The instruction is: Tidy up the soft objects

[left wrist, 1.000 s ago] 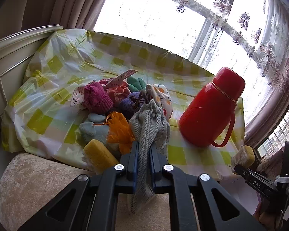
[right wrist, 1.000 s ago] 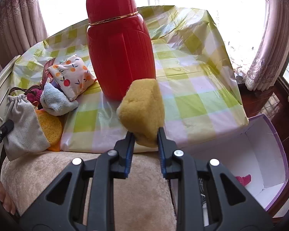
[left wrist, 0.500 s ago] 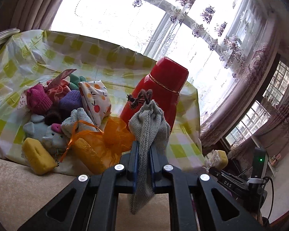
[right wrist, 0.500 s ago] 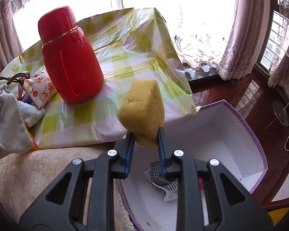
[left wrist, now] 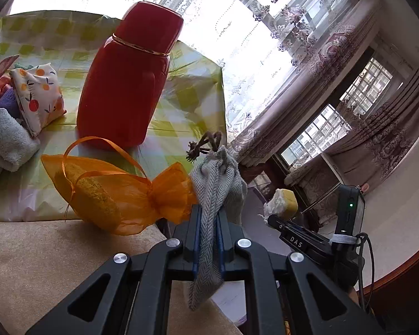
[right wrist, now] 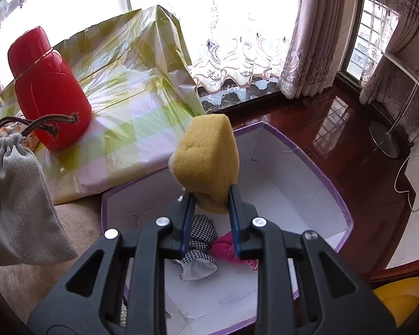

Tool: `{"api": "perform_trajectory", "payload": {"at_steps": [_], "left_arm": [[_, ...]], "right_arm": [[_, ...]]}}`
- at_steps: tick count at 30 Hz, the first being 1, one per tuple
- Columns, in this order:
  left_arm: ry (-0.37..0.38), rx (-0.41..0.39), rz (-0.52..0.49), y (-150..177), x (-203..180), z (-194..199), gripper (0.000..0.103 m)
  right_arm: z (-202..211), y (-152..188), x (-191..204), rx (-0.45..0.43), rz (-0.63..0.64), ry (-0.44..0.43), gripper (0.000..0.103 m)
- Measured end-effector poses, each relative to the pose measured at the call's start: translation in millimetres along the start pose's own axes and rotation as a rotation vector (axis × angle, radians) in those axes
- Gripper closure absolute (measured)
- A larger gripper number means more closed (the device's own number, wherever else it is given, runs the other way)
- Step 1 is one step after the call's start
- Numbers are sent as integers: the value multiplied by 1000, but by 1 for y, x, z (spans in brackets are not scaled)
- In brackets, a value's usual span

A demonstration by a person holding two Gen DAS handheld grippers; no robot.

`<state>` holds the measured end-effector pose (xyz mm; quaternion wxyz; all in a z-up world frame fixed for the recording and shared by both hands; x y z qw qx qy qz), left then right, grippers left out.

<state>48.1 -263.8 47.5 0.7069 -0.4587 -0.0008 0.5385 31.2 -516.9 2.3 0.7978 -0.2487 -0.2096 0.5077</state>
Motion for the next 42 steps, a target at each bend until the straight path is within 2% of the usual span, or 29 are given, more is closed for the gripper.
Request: {"api": "perform_trajectory", "payload": {"at_steps": [8,12,15,18,21,24,26,34,37,39,42], "left_arm": [[87,84,-43,14,-27,-25,93],[96,93,-59,16,-31,-29,93],[73,69,-44,11,-23,-23,93],[16,-33,-1,-4,0,5,93],[-79,-135,59,-23,35,39,93],[-164,-226,80,-42,61,70,93],[-195,-273,85,-50,73,86,93],[-261,-371,132,-56,106,131,90],[-373,-381,208,-48,137,150,91],[-444,-396,204,-44,150,165,91],[-488,-380,271,-41,177,173,91]], "right_arm": [[-3,8,-30,24,-33,64,75],[-4,9,-38,25,-51,71,75],[-4,8,-35,22,-48,59,75],[-5,8,-29,25,-42,40,75],[-8,9,-24,31,-36,23,75],[-8,9,-16,33,-29,4,75],[-6,9,-12,31,-25,-7,75],[-4,11,1,39,-1,-28,75],[-4,12,4,44,4,-37,75],[-4,13,5,44,7,-39,75],[-8,14,7,56,9,-43,75]]}}
Point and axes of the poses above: each gripper's, at about its wrist camera, not at the fingertips, and z roughly against the way its jaws point, x to its left, y to its underside, the point moved 1 cm from there along -z, roughly the way its jaws point, and after that the axes turned 4 degrees about -z, right-handed, at the moved point
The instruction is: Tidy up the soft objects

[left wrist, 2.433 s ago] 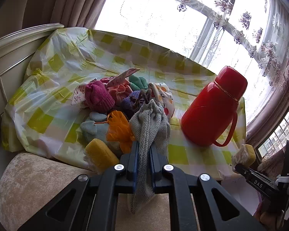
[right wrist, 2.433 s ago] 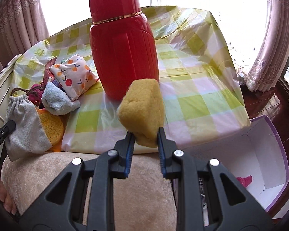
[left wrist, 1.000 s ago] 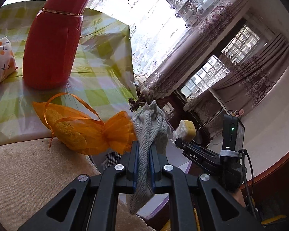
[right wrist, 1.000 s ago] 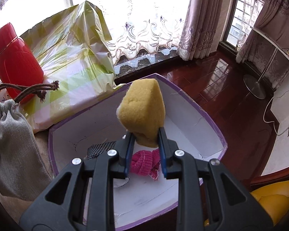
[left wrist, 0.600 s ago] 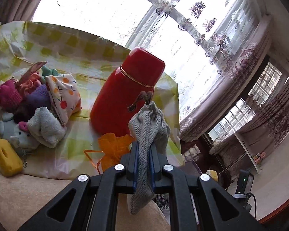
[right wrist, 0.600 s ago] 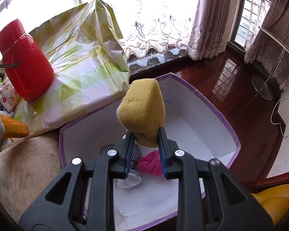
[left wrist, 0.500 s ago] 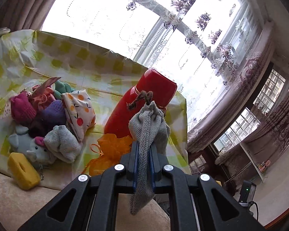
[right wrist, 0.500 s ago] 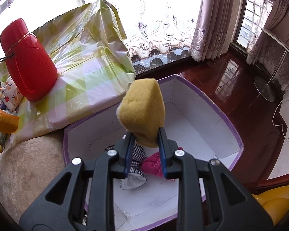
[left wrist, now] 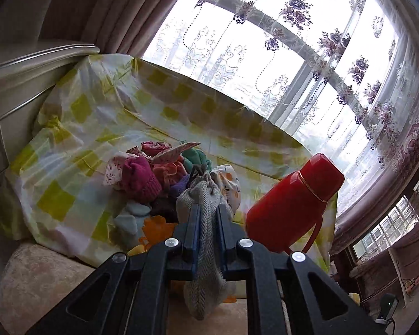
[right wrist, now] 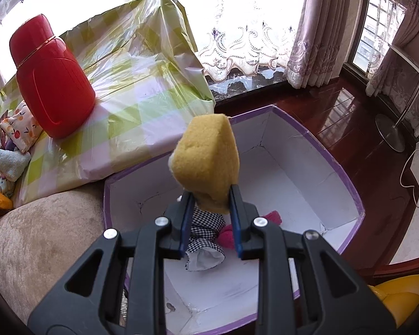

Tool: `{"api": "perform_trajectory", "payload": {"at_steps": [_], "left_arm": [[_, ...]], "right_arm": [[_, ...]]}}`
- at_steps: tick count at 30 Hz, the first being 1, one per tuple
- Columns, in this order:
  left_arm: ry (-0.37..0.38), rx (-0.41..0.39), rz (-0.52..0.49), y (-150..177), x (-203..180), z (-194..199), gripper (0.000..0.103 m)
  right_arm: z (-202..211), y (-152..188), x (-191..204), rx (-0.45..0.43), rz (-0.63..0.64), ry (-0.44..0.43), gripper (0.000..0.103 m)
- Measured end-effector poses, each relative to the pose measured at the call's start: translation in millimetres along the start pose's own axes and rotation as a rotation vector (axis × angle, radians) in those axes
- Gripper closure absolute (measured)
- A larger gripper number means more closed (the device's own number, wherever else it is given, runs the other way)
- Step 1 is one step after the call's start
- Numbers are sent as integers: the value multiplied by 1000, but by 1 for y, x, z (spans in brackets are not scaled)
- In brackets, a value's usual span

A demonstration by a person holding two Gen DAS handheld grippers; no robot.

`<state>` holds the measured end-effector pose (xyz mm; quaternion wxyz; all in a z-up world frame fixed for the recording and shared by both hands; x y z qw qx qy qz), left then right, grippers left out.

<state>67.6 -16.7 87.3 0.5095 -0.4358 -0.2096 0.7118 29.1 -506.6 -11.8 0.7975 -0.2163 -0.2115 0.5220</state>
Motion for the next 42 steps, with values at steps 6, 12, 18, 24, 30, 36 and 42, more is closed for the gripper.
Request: {"api": "perform_trajectory", "payload": {"at_steps": [6,12,18,24,30,36,42], "left_arm": [[-27,-45,-61,-6,-2,13,90],[-74,96,-222,9,-20,-10,24],[-74,168,-477,35,-74,-30,23],[-224,358,-716,66,-103,-93,14],[-325,445,-843,85,-95,-135,15],[-262,354,-802,73,-89,-114,35],[-169,203,-774,63,-107,-67,78]], "right_arm": [[1,1,8,1,17,-12,75],[-1,3,12,11,26,-19,75],[-4,5,14,22,30,-26,75],[-6,8,19,35,43,-43,75],[-11,13,20,58,36,-53,75],[-9,14,21,54,40,-60,75],[-6,13,20,48,40,-59,75]]}}
Point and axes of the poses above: each gripper's, at about its wrist camera, not at the fingertips, and z roughly against the way its jaws point, x to its left, y to its underside, the point moved 1 cm from there along -z, roughly the way its jaws point, and after that the axes turned 4 degrees about -z, right-handed, at the moved point
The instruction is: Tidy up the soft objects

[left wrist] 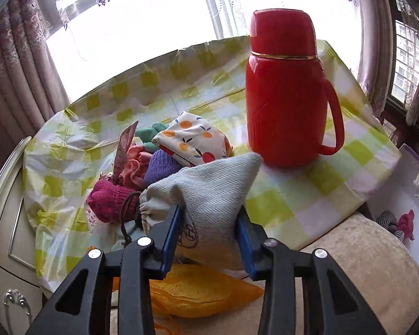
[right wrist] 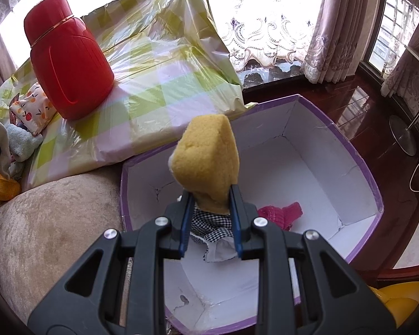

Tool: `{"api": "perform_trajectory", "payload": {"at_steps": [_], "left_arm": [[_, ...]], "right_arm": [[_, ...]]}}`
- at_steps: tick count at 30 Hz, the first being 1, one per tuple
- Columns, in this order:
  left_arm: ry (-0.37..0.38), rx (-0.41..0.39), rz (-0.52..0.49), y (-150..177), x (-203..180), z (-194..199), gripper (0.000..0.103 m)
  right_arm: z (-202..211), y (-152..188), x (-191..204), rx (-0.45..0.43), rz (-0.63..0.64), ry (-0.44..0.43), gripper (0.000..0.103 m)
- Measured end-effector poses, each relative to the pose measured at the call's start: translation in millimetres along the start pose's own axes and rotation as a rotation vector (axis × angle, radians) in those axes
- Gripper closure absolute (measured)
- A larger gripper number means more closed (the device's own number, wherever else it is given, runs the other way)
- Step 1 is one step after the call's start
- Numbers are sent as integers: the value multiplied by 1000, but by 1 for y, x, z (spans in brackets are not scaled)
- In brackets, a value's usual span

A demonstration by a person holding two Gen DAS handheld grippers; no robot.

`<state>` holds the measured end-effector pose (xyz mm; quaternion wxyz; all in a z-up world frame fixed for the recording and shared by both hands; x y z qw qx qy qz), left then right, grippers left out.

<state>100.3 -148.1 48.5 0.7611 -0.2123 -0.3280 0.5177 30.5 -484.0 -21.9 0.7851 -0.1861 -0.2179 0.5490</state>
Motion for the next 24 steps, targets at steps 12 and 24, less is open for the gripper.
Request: {"api": "perform_trajectory", "payload": {"at_steps": [12,24], "left_arm": [[136,9,9,2,-28,1,51],[-321,166,-353,7,-79,-47,94]], "right_arm": [[4,0,-10,-1,-11,1,75],[-5,8,-6,41,18,-10,75]]}}
Point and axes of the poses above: each gripper's, at about its wrist camera, not at the fingertips, and z roughly against the way its jaws point, x to its left, y to its underside, the point moved 1 cm from there along -z, roughly the way its jaws point, and after that the axes turned 4 degrees about -z, right-handed, at the moved point
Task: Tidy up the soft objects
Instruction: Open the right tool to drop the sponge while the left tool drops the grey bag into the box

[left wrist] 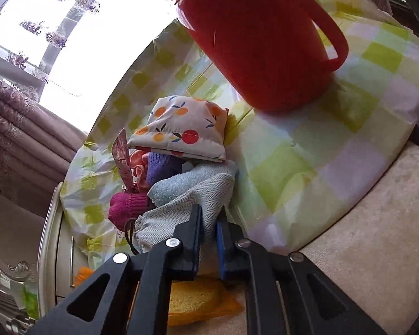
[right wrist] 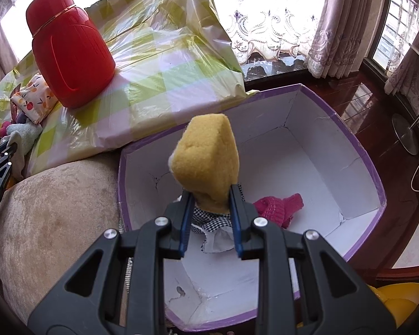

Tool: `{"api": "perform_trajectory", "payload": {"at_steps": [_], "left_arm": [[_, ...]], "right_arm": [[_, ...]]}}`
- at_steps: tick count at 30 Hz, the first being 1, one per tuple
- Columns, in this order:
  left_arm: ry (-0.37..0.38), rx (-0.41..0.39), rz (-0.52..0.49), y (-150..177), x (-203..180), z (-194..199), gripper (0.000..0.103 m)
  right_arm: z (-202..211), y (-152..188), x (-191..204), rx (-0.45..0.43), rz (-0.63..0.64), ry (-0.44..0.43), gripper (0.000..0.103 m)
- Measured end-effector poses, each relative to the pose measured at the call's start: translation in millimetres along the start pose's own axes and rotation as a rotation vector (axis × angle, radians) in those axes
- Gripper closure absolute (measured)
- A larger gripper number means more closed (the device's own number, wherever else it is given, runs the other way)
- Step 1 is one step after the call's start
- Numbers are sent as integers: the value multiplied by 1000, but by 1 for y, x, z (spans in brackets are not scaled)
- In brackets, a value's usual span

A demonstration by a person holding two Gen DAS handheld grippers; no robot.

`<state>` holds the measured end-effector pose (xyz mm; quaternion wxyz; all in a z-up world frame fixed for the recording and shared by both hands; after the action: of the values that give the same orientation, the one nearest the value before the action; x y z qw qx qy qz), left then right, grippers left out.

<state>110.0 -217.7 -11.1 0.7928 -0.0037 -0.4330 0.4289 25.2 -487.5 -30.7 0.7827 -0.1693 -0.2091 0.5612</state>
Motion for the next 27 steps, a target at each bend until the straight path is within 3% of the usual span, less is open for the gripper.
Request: {"api": "perform_trajectory", "payload": {"at_steps": [2,6,10,14,18,20,21,22,23,25,27], "left_arm": [[-4,-96,13,2,1,29,96],[56,-330,31,3,-7,94,97],[119,-509,34,1,-19,136,97],[364,-611,68,-2,-31,167,97],[581,-698,35,-5,-53,199,96],[775,-679,-2,-10,-69,204,85],[866,-642,-13,-14,-74,201,62],[918,-610,6,-14,-77,196,41],[933,-593,41,-15,-74,191,38],[952,-531,129,-17,-58,170,37],[914,-427,273,-16,-27,134,37]], "right_arm": [[2,0,-4,-1,5,12,75],[6,-1,-10,-8,6,30,75],[12,-2,-14,-22,2,36,75],[15,-2,-17,-27,-6,39,75],[18,-2,-25,-25,-12,60,75],[18,-1,-31,-17,-18,79,75],[17,0,-34,-10,-25,94,73],[16,1,-38,4,-29,108,62],[15,2,-42,11,-36,116,46],[14,4,-47,13,-43,133,29],[13,5,-45,21,-32,124,29]]}}
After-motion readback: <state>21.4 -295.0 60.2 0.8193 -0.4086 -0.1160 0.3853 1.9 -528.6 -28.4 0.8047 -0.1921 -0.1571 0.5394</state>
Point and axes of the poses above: each gripper's, at about its wrist camera, not at the fingertips, and z roughly against the way its jaws point, x to its left, y to its underside, the point moved 1 cm from there along -z, roughly the way its jaws point, and after that the axes turned 4 degrees about -z, right-handed, at the moved point
